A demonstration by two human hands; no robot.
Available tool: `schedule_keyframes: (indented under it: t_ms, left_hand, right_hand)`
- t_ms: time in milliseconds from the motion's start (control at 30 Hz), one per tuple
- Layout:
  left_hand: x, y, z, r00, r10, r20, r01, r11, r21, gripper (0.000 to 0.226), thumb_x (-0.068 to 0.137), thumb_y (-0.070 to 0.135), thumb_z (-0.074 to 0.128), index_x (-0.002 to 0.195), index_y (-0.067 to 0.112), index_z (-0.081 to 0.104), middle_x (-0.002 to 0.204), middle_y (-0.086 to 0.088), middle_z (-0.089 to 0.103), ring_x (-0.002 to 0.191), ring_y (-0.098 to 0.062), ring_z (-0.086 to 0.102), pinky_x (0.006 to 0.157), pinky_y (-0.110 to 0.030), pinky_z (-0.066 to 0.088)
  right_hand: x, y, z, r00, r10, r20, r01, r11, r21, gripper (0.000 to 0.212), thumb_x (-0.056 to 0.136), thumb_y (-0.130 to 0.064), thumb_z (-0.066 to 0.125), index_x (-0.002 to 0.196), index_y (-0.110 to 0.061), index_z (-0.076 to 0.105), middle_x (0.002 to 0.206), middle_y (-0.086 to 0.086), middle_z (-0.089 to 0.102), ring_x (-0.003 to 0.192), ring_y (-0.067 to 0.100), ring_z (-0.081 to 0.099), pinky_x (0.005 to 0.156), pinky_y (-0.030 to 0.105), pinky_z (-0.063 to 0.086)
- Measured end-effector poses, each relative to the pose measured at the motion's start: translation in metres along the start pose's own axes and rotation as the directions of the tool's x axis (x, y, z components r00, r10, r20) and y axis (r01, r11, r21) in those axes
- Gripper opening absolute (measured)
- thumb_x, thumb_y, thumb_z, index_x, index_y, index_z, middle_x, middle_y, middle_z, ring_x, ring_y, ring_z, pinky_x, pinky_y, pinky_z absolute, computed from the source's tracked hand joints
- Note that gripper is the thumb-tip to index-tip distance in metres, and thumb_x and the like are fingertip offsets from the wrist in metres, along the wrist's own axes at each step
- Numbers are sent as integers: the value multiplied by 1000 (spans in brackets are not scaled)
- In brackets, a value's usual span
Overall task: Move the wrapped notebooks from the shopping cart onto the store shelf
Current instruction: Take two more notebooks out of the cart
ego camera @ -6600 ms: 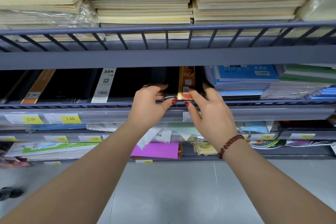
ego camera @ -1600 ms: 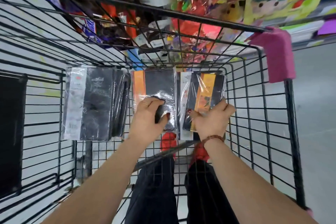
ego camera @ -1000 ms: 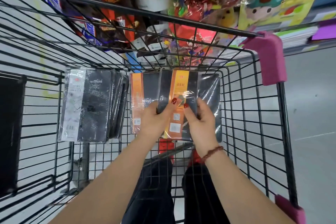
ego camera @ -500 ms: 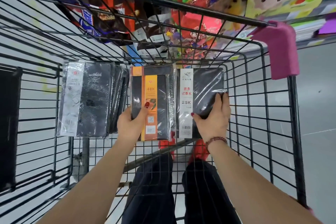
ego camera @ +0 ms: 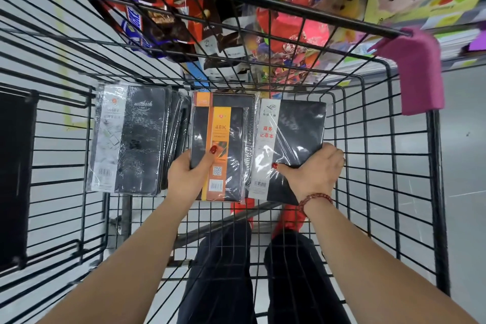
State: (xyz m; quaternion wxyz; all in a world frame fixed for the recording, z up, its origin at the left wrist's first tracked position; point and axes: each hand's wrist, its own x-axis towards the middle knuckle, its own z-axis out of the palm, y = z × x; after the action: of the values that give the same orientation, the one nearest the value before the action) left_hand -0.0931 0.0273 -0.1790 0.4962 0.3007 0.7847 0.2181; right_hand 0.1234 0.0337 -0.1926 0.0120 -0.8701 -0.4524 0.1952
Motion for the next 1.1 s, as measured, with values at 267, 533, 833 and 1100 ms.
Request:
schedule_keyframes:
  t_ms: [267,533,833,1100]
  left_hand:
    - [-4,2,1,1000,3,0,-3,1000,-5,49,80,49,67,77,1,55,61,-3,47,58,-16,45,59,-34,43]
    - [-31,29,-6,997,-2,-76,7,998,60,30,87,41,60,69,18,52,58,3,48,59,-19,46,53,-28,35]
    - [-97,80,-51,997,75,-20,-74,997,19,35,82,55,60,80,21,56,64,-3,57,60,-17,51,51,-27,37]
    - [-155,112,-74,986,165,-10,-165,986,19,64,67,77,59,106,27,64,102,-3,71,96,-24,66,84,-43,53]
  right_hand:
    - [-19,16,-13,994,-14,110,-47,842,538,53,89,-15,60,134,-20,32,102,1,60,83,21,62,75,39,55]
    - [-37,5,-47,973,-3,231,-138,795,591,16,95,-22,51,104,-9,51,76,2,54,68,20,50,66,31,47]
    - [-82,14,-140,987,-151,55,92,812,577,13,97,-26,44,93,-15,49,63,0,49,53,15,44,52,32,39]
    - [-104,49,-219,999,-44,30,-7,442,897,29,95,-21,52,76,0,50,74,8,49,70,17,45,65,31,41]
